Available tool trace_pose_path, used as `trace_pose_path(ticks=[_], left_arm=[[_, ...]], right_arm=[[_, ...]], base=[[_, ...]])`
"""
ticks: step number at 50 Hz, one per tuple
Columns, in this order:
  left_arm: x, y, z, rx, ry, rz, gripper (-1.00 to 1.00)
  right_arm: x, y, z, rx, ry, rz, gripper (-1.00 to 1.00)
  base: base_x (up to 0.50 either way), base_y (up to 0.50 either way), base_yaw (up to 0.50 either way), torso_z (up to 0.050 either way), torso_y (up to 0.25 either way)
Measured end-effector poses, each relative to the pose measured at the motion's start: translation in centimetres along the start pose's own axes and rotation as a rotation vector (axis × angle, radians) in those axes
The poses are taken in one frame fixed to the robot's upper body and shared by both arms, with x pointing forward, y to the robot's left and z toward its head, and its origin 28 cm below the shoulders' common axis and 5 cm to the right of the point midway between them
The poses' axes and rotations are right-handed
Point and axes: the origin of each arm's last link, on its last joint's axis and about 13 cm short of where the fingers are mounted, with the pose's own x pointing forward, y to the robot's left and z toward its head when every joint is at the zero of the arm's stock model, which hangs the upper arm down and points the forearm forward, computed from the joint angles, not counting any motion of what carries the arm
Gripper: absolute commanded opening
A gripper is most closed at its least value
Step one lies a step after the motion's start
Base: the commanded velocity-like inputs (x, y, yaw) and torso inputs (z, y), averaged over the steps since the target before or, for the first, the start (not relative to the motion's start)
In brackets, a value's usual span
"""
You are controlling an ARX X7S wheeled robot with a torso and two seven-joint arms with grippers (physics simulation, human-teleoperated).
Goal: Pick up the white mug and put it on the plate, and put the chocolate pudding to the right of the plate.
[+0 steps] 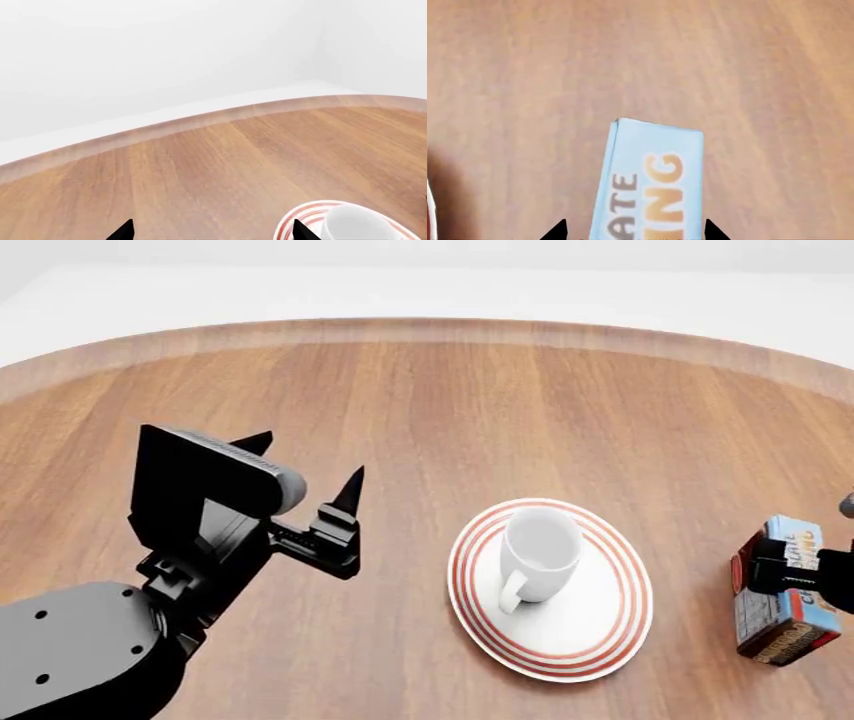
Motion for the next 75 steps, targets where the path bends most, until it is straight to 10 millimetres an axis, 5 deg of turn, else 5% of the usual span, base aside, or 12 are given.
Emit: trace_pose_path(ticks=[18, 26, 39, 75], left_arm=[[-0.1, 0.0, -0.1, -0.002, 0.002, 0.001, 1.0], [-0.3, 0.0, -0.1, 0.0, 0.002, 0.004, 1.0], [-0.5, 0.1, -0.1, -0.001, -0.001, 0.005, 1.0], [-1.1, 0.3, 0.3, -0.001, -0.016, 0.017, 1.0]], right_arm=[[-2.2, 0.2, 2.1, -0.027, -0.029, -0.016, 1.0], [-6.5, 0.1, 5.9, -0.063, -0.097, -0.038, 1.0], [-11.6, 0.1, 8.9, -0.129, -0.184, -0.055, 1.0], [-19.8, 2.8, 10.0, -0.432, -0.444, -0.01, 1.0]], base=[[0.0, 0.0, 0.0, 0.001, 0.0], [0.0, 0.0, 0.0, 0.0, 0.0], [0.0, 0.0, 0.0, 0.0, 0.0], [0.0, 0.0, 0.0, 0.0, 0.0]])
